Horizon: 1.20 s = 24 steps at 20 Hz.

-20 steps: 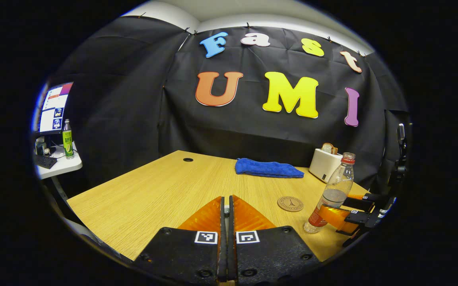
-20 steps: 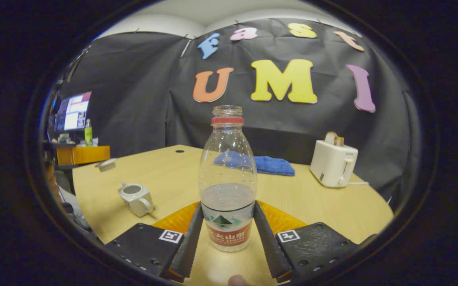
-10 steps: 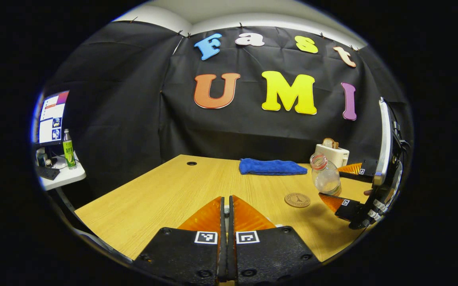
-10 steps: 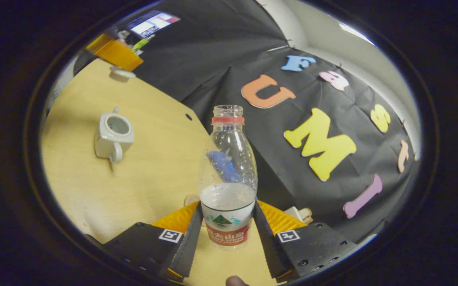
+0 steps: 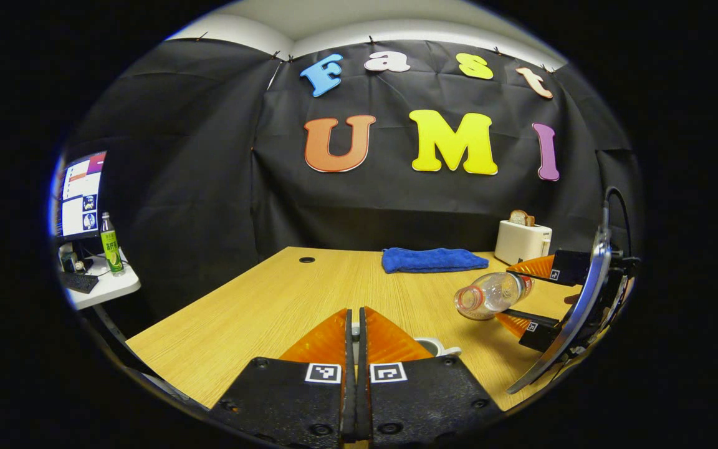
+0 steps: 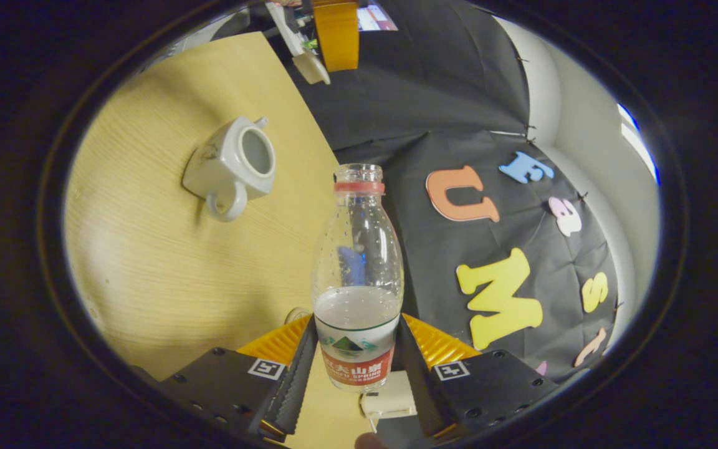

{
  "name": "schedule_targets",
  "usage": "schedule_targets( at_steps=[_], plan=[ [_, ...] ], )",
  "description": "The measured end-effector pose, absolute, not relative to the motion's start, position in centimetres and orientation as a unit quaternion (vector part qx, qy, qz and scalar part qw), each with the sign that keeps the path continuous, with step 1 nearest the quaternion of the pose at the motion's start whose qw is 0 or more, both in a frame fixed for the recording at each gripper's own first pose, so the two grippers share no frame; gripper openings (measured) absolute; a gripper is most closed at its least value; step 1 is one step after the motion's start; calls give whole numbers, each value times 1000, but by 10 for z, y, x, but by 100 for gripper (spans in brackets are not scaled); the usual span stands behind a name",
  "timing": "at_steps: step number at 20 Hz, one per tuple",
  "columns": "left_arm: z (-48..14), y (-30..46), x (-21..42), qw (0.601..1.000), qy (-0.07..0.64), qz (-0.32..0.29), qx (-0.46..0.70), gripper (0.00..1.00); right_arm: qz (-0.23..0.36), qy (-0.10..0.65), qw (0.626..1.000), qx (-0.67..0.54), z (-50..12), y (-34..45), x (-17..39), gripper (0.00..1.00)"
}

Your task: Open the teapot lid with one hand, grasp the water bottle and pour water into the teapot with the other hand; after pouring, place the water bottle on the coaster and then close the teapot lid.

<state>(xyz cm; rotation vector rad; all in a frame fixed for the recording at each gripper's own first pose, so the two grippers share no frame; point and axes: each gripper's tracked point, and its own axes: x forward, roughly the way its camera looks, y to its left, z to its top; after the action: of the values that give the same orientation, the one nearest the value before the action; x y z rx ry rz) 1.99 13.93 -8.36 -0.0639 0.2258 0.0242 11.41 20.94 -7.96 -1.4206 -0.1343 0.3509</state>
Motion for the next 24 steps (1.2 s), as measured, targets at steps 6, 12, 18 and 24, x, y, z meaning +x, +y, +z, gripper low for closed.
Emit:
schedule_targets(
  at_steps=[6,12,18,24],
  plan=[
    [-83,149,18,993,113,19,-37,3,166,-83,704,-686,-81,222,114,72],
    [-81,152,16,993,110,17,-28,3,161,-109,663,-723,-77,231,113,71],
    [-78,155,14,994,107,18,-23,3,163,-123,636,-744,-77,232,113,72],
    [-76,153,13,994,106,15,-22,3,160,-133,615,-761,-74,232,111,72]
  ],
)
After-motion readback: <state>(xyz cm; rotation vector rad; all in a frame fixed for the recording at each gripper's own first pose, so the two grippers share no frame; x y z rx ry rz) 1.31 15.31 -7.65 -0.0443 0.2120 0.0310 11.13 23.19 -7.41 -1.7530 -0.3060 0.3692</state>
